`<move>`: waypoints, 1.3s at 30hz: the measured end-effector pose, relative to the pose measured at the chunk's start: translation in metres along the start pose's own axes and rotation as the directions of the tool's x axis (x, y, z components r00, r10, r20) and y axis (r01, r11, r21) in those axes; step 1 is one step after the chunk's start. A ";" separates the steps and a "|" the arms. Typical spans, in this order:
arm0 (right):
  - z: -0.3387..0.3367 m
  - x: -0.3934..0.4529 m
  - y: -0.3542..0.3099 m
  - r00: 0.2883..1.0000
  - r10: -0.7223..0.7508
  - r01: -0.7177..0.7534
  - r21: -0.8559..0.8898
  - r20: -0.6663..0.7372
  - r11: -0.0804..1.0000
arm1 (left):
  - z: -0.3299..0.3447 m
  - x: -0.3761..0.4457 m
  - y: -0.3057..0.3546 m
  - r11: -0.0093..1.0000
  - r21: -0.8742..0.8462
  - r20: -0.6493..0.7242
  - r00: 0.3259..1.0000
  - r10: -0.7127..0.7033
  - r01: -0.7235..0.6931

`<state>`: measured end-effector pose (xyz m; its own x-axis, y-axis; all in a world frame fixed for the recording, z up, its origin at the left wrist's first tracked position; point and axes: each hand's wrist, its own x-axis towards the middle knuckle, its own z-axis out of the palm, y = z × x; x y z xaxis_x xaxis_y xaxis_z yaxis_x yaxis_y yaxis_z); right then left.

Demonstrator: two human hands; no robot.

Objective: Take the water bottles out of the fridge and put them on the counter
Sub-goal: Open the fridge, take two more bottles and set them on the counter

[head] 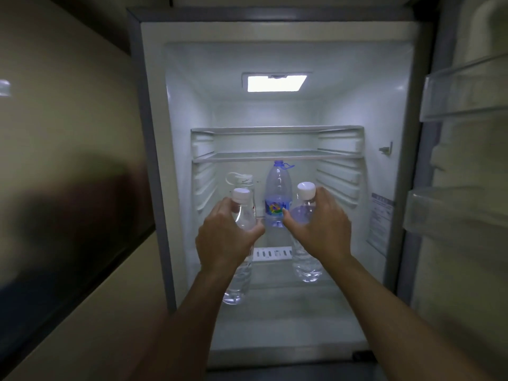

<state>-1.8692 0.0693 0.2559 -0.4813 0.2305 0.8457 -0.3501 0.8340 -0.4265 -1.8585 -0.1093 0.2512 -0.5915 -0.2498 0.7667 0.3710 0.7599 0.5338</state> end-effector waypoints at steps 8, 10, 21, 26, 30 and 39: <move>-0.044 -0.034 -0.027 0.997 0.065 -0.069 0.090 0.044 0.994 | -0.036 -0.034 0.019 0.993 -0.066 0.095 0.991 -0.093 0.100; -0.054 -0.041 -0.033 0.997 0.068 -0.071 0.088 0.042 0.994 | -0.045 -0.041 0.025 0.990 -0.090 0.111 0.989 -0.102 0.112; -0.128 -0.097 -0.057 0.989 0.151 -0.151 0.044 0.003 0.988 | -0.098 -0.090 0.055 0.965 -0.201 0.227 0.967 -0.120 0.167; -0.170 -0.124 -0.070 0.984 0.175 -0.176 0.065 0.027 0.982 | -0.121 -0.125 0.069 0.953 -0.235 0.283 0.951 -0.123 0.193; -0.209 -0.148 -0.074 0.970 0.241 -0.240 0.086 -0.007 0.967 | -0.131 -0.156 0.081 0.933 -0.303 0.320 0.943 -0.095 0.197; -0.312 -0.200 -0.082 0.958 0.283 -0.283 0.015 -0.052 0.959 | -0.157 -0.226 0.145 0.905 -0.406 0.403 0.914 0.051 0.129</move>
<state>-1.4936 0.1116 0.2219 -0.5184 0.4831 0.7056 -0.2112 0.7273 -0.6531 -1.5584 -0.0366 0.2113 -0.8101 0.0520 0.5840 0.5502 0.4117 0.7265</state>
